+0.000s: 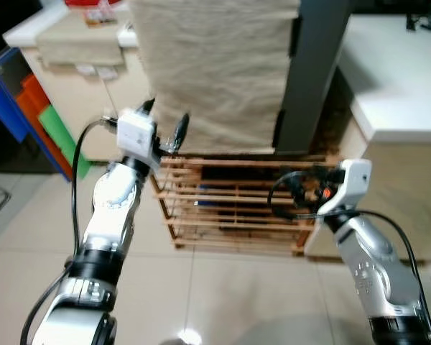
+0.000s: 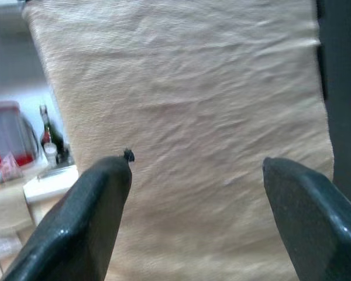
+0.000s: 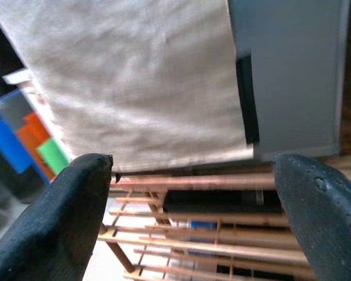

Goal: Restocking fridge

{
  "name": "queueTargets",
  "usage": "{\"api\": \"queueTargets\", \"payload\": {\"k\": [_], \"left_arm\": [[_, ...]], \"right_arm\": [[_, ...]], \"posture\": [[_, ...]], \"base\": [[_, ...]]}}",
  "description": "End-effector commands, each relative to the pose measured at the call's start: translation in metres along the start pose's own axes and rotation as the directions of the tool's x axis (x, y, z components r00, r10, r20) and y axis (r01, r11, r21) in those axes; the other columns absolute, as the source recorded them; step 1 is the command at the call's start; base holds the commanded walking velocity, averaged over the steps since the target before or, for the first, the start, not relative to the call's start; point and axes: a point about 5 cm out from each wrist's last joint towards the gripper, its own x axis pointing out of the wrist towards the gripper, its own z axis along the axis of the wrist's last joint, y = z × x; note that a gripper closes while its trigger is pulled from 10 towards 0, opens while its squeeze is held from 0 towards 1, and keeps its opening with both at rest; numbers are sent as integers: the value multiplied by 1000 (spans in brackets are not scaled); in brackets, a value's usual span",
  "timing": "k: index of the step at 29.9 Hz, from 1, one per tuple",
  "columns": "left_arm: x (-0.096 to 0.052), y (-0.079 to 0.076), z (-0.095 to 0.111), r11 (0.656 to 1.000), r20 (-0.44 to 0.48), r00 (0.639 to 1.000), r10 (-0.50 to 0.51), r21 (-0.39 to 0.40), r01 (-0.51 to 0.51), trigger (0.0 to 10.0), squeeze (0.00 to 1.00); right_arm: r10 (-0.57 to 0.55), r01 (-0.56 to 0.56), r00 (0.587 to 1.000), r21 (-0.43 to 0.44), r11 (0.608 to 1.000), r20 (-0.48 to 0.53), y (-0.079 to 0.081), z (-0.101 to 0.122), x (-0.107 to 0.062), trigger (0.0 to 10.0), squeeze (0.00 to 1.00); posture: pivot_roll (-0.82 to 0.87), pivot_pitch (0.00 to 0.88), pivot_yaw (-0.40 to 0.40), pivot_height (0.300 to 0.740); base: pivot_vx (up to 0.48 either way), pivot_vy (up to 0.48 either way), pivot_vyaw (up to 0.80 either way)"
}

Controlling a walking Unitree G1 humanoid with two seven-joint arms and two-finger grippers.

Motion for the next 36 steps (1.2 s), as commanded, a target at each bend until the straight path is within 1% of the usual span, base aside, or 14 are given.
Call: {"api": "queueTargets", "payload": {"k": [1, 3, 5, 7, 8, 10, 13, 16, 21, 26, 29, 31, 34, 36], "left_arm": [[-3, -4, -5, 999, -70, 997, 25, -33, -27, 10000, 0], [-8, -11, -9, 996, -93, 995, 35, -77, -42, 10000, 0], [-18, -24, -14, 993, -119, 993, 17, -115, -30, 10000, 0], [-22, -28, -17, 992, -129, 992, 7, -122, -23, 10000, 0], [-27, -26, -22, 984, -166, 986, 31, -167, -59, 10000, 0], [-28, -24, -23, 981, -180, 983, 44, -181, -77, 10000, 0], [-30, -9, -29, 960, -239, 965, 104, -229, -160, 10000, 0], [-34, 1, -36, 968, -272, 955, 118, -181, -172, 10000, 0], [-35, -1, -39, 974, -284, 954, 97, -169, -149, 10000, 0], [-34, -3, -38, 977, -268, 961, 73, -172, -123, 10000, 0], [-37, -17, -24, 973, -154, 988, -16, -231, -20, 10000, 0], [-43, -25, -17, 971, -105, 991, -79, -231, 53, 10000, 0], [-51, -29, -13, 968, -92, 988, -127, -230, 103, 10000, 0], [-54, -26, -14, 973, -100, 985, -138, -198, 116, 10000, 0]], "right_arm": [[-73, 72, 997, -14, 997, -7, -11, -4, -3, 10000, 0], [-117, 117, 993, -11, 993, -7, -17, -7, -4, 10000, 0], [-124, 124, 992, -25, 992, -2, -18, -7, -5, 10000, 0], [-122, 122, 992, -40, 992, 0, -18, -7, -5, 10000, 0], [-134, 135, 991, -51, 990, 12, -20, -6, -5, 10000, 0], [-139, 140, 990, -53, 989, 17, -21, -6, -6, 10000, 0], [-179, 184, 982, -92, 979, 56, -31, 1, -12, 10000, 0], [-226, 237, 968, -96, 967, 111, -44, 12, -23, 10000, 0], [-229, 240, 968, -113, 964, 101, -46, 9, -26, 10000, 0], [-222, 233, 969, -109, 966, 104, -41, 8, -22, 10000, 0], [-208, 217, 974, -102, 971, 92, -37, 4, -20, 10000, 0], [-200, 208, 976, -100, 973, 82, -36, 1, -20, 10000, 0], [-192, 198, 979, -99, 975, 72, -35, -2, -20, 10000, 0], [-190, 197, 979, -98, 976, 72, -35, -2, -20, 10000, 0]], "posture": [[-92, 0, 71, 740], [-93, 0, 75, 740], [-93, 0, 75, 740], [-96, 0, 81, 740], [-97, 0, 80, 740], [-97, 0, 80, 740], [-91, 0, 68, 740], [-95, 0, 70, 740], [-102, 0, 73, 740], [-101, 0, 75, 740], [-97, 0, 72, 740], [-95, 0, 72, 740], [-81, 0, 64, 740], [-75, 0, 60, 740]], "base": [[0, 480, -738], [0, 480, -722], [0, 480, -722], [0, 480, -719], [0, 480, -719], [0, 480, -719], [0, 480, -725], [0, 480, -725], [0, 480, -731], [0, 480, -728], [0, 480, -729], [0, 480, -731], [0, 480, -731], [0, 480, -728]]}}
